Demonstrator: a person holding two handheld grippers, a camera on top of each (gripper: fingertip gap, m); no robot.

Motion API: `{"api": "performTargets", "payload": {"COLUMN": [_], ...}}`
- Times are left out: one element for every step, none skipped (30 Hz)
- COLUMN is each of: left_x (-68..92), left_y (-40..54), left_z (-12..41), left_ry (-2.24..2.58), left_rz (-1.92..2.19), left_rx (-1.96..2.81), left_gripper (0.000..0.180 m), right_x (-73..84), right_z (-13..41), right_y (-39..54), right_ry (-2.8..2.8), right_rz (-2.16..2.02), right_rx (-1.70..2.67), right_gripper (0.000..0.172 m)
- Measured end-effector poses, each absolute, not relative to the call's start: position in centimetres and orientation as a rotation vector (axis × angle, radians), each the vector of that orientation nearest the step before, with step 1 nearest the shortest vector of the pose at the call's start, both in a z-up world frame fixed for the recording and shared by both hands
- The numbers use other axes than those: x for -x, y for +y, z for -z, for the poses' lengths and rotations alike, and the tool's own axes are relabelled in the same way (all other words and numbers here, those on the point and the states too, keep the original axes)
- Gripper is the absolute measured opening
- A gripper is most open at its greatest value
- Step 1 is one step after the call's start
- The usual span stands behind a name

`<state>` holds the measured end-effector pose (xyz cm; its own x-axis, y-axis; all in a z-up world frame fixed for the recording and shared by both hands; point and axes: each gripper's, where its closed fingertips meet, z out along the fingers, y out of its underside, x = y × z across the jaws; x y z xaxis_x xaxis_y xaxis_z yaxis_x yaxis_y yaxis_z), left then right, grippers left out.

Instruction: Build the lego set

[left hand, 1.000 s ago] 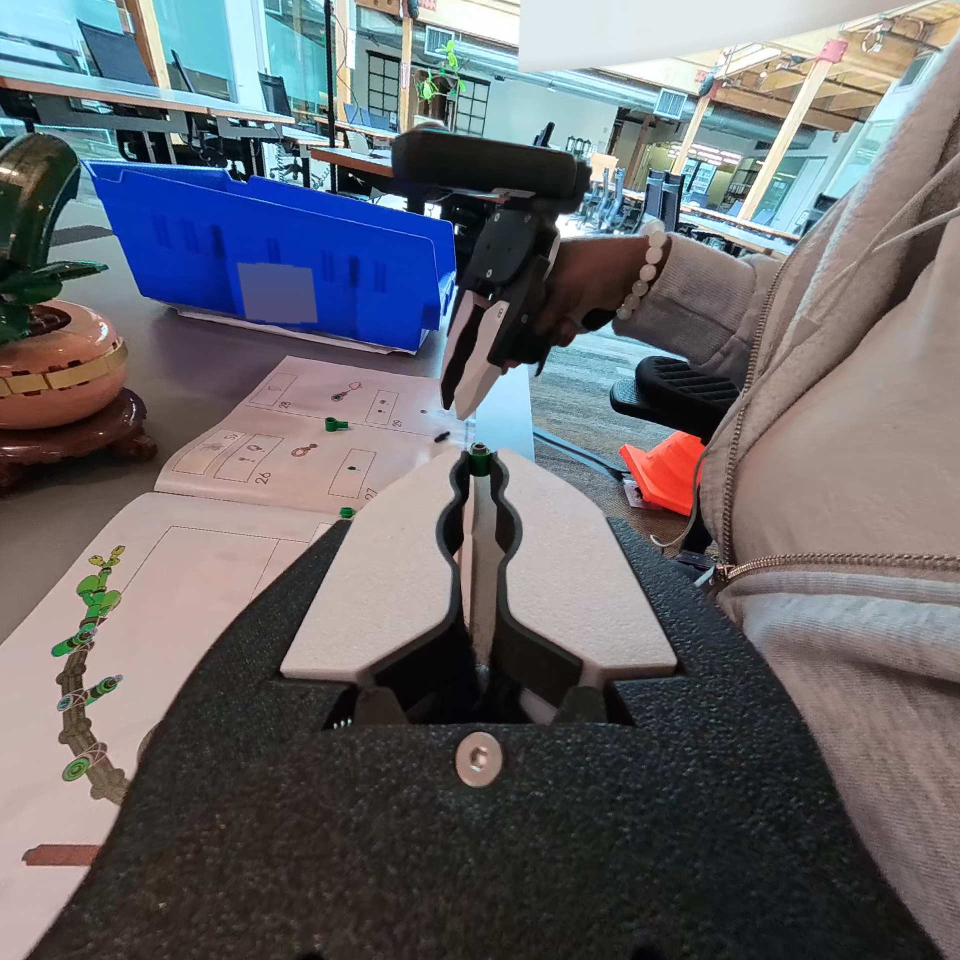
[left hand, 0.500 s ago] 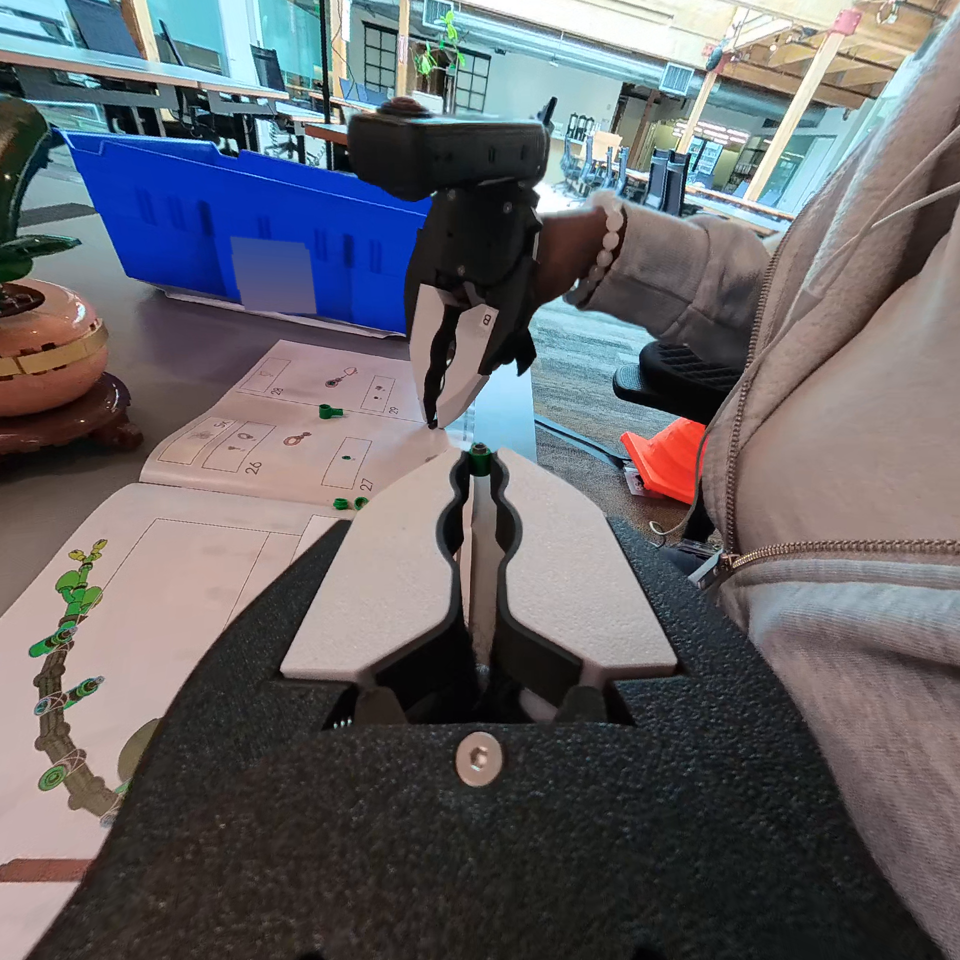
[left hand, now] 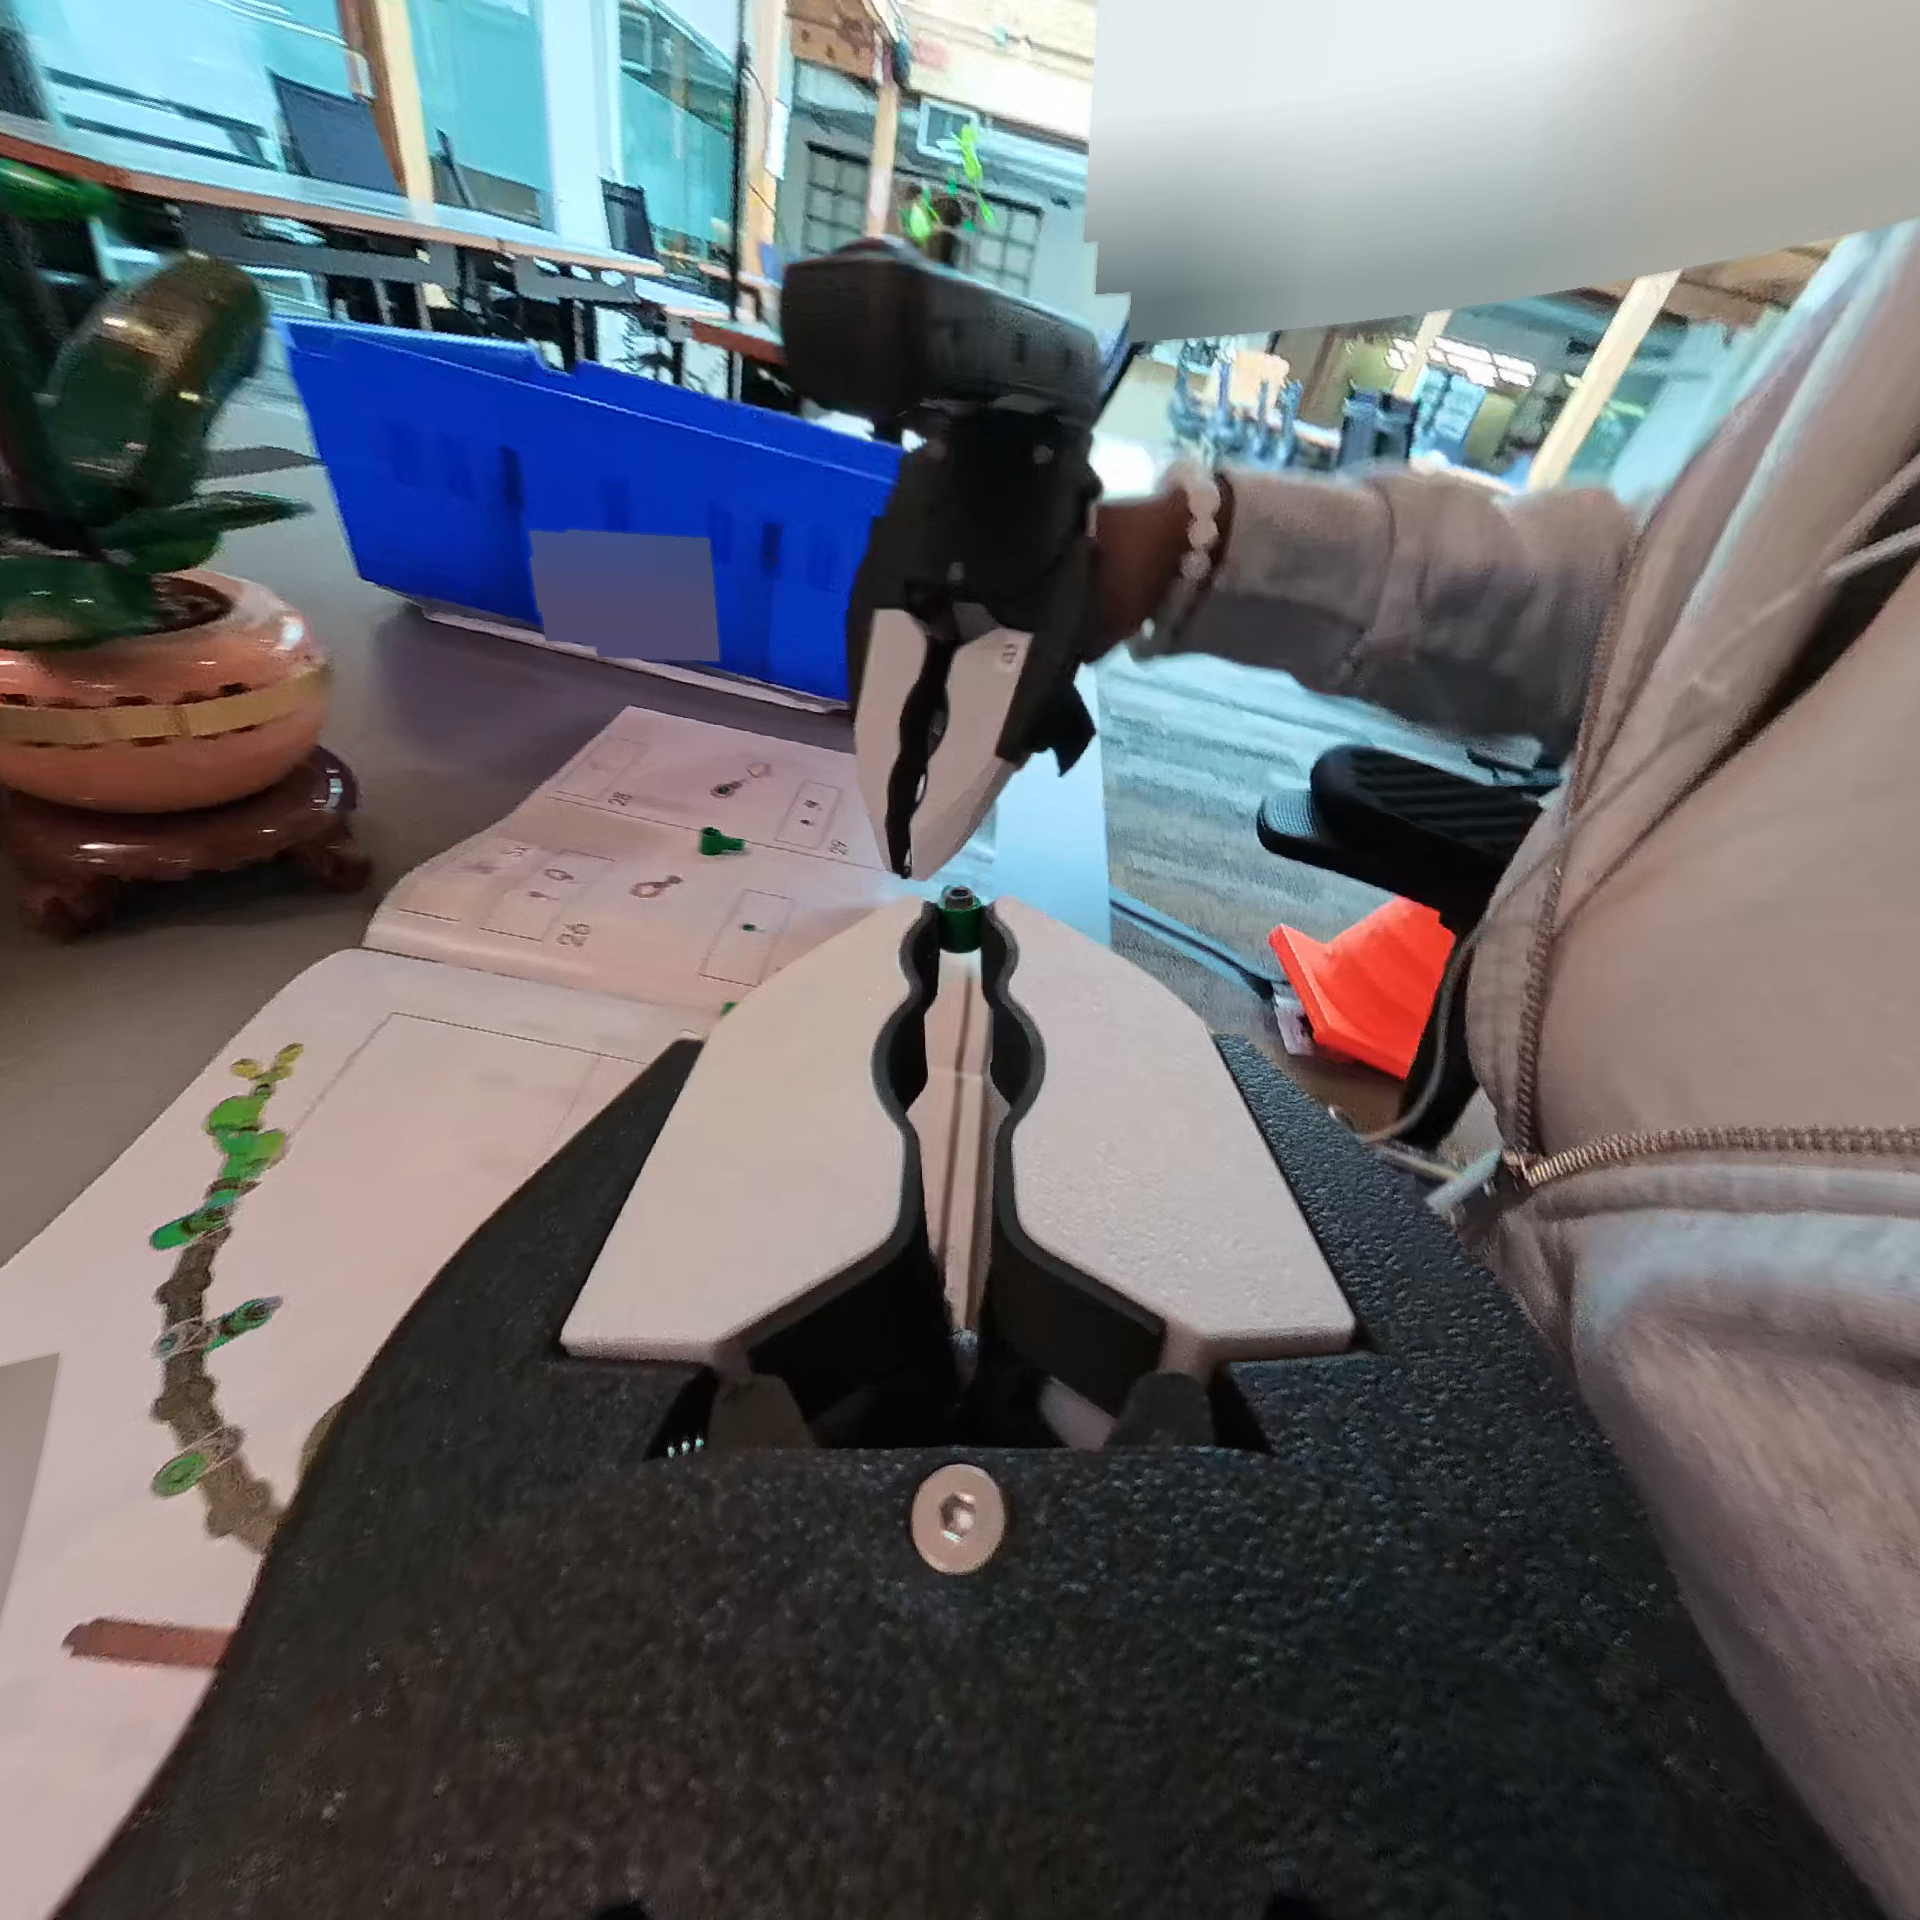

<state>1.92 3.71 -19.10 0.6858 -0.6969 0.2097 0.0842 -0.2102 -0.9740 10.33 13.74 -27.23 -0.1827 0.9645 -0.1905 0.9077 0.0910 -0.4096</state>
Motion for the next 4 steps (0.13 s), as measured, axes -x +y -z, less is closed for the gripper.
{"api": "performTargets", "payload": {"left_x": [-1.4, -0.8, -0.3, 0.1], "left_y": [4.0, 4.3, 4.7, 5.1], "left_z": [18.8, 18.5, 18.0, 17.6], "left_ry": [0.469, 0.427, 0.387, 0.351], "left_rz": [0.766, 0.761, 0.763, 0.773], "left_rx": [1.632, 1.619, 1.603, 1.591], "left_gripper": [0.006, 0.006, 0.006, 0.006], "right_x": [-9.2, -7.9, -6.9, -6.1], "right_z": [26.0, 24.2, 22.1, 20.1], "right_y": [13.6, 13.8, 13.8, 14.0], "right_ry": [-2.049, -1.844, -1.662, -1.497], "right_rz": [-0.898, -1.110, -1.314, -1.483], "right_rx": [1.910, 1.871, 1.804, 1.732], "right_gripper": [0.002, 0.002, 0.002, 0.002]}}
